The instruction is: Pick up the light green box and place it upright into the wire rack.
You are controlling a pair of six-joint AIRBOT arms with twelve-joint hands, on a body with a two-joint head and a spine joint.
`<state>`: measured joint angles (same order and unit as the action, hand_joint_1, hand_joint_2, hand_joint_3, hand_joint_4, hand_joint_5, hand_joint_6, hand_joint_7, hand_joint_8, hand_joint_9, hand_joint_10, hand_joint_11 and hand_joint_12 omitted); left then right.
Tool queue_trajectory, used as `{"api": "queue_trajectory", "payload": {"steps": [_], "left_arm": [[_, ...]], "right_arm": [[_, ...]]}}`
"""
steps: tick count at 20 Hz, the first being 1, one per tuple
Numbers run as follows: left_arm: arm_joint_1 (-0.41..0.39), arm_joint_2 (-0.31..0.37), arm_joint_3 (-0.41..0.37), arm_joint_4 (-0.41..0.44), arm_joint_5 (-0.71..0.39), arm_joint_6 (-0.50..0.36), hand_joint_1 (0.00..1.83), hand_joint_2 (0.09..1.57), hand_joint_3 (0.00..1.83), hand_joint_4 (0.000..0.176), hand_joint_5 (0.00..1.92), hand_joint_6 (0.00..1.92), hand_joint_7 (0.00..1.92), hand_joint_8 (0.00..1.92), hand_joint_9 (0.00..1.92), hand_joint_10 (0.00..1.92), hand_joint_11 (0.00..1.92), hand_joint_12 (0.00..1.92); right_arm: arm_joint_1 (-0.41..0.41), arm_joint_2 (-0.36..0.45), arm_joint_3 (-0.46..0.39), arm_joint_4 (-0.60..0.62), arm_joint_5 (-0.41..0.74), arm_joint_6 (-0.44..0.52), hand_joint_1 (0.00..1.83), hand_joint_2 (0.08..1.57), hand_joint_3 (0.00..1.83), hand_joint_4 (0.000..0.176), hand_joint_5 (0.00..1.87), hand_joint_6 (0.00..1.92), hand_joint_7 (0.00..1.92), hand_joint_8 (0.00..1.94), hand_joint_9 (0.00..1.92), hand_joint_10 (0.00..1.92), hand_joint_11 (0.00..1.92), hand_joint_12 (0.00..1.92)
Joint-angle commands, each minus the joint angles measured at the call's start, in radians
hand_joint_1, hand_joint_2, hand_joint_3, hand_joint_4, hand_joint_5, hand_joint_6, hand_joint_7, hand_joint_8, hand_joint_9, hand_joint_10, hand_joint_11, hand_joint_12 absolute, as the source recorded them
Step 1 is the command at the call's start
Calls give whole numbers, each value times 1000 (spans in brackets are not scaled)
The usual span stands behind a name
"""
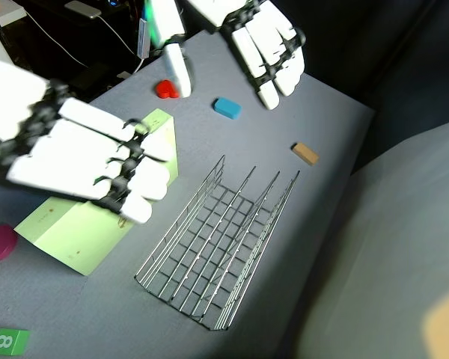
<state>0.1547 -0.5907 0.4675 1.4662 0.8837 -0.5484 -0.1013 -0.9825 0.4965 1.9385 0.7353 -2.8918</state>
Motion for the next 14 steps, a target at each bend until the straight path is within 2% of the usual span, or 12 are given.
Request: {"api": "queue_trajectory", "payload": {"steps": [1, 5, 10, 14], "left_arm": [[-5, 12, 7, 98, -22, 7, 148, 1183, 1, 57, 317, 7, 245, 10, 221, 9, 0, 514], [-5, 32, 24, 99, -68, 42, 148, 1184, 1, 57, 328, 8, 234, 1, 218, 5, 0, 524], [10, 52, 36, 99, -114, 110, 149, 1183, 0, 57, 322, 3, 228, 0, 215, 2, 0, 530], [13, 77, 57, 99, -158, 153, 149, 1184, 0, 57, 320, 2, 225, 0, 218, 3, 0, 531]], "right_arm": [[22, -14, 10, -14, 8, -18, 651, 984, 0, 11, 100, 0, 137, 0, 84, 0, 0, 487], [39, -106, 60, 111, 71, -53, 685, 984, 0, 10, 96, 0, 133, 5, 75, 0, 0, 480], [23, -179, 103, 172, 82, -59, 714, 985, 0, 11, 89, 0, 136, 3, 67, 0, 0, 462], [9, -223, 140, 215, 84, -63, 721, 991, 1, 2, 89, 1, 125, 0, 62, 0, 0, 464]]}}
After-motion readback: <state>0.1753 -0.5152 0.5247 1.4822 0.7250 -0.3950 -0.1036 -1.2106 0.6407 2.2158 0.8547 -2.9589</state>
